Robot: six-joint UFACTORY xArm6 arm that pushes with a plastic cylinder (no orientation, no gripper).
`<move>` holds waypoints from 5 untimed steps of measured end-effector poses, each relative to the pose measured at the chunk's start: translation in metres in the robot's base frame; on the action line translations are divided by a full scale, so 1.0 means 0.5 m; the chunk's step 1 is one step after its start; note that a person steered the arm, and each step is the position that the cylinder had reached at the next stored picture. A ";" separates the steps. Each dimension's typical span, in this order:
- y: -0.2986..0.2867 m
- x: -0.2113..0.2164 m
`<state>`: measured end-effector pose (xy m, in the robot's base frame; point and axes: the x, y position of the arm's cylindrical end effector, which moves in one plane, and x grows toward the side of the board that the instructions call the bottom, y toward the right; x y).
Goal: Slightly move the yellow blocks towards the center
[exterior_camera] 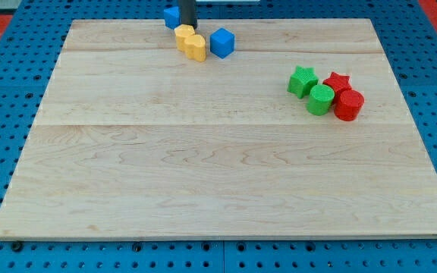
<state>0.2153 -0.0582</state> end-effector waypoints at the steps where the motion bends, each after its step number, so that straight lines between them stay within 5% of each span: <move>1: -0.057 0.045; 2: -0.135 0.067; 3: -0.218 -0.047; 5: -0.113 -0.047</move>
<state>0.1918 -0.1145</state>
